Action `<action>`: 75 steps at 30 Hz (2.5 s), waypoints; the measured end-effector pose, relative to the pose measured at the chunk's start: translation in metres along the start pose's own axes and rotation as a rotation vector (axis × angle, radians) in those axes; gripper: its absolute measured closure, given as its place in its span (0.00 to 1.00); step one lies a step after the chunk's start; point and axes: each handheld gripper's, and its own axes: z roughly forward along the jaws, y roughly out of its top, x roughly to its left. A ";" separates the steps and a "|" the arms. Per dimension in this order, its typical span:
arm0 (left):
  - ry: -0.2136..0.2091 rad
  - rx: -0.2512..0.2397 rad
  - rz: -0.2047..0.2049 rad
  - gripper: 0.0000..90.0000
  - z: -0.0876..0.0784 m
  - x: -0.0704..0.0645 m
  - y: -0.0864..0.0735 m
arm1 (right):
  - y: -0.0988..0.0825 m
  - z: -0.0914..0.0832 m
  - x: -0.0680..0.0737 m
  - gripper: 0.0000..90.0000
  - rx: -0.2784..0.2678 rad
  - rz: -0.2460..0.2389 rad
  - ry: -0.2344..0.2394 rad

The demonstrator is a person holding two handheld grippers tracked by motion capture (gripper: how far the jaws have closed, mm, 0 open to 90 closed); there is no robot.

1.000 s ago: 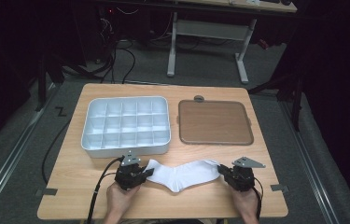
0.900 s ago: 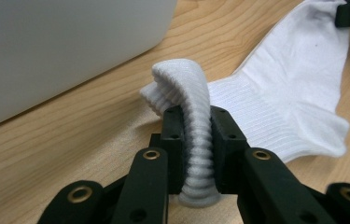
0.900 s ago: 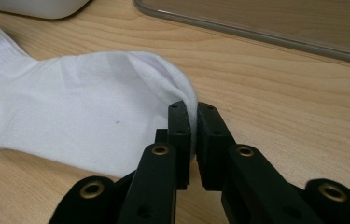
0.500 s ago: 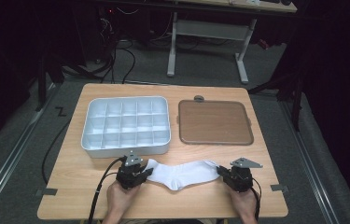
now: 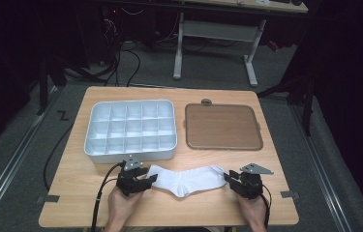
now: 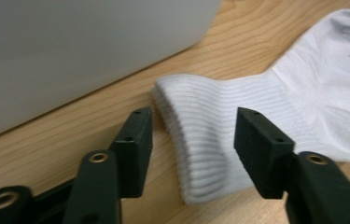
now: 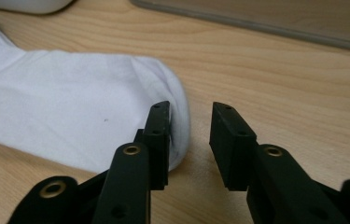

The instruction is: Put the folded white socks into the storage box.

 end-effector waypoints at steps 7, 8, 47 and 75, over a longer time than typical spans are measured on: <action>0.012 -0.009 -0.061 0.44 -0.003 0.003 0.009 | 0.015 -0.012 0.010 0.75 -0.050 -0.062 -0.019; 0.016 -0.001 -0.070 0.43 -0.002 0.004 0.009 | 0.018 -0.012 0.013 0.77 -0.057 -0.069 -0.008; 0.033 0.049 0.012 0.80 0.008 -0.004 -0.011 | 0.022 0.050 0.114 0.89 0.084 -0.300 0.252; -0.107 0.021 -0.117 0.88 -0.018 -0.004 0.020 | 0.021 0.058 0.127 0.91 0.080 -0.341 0.248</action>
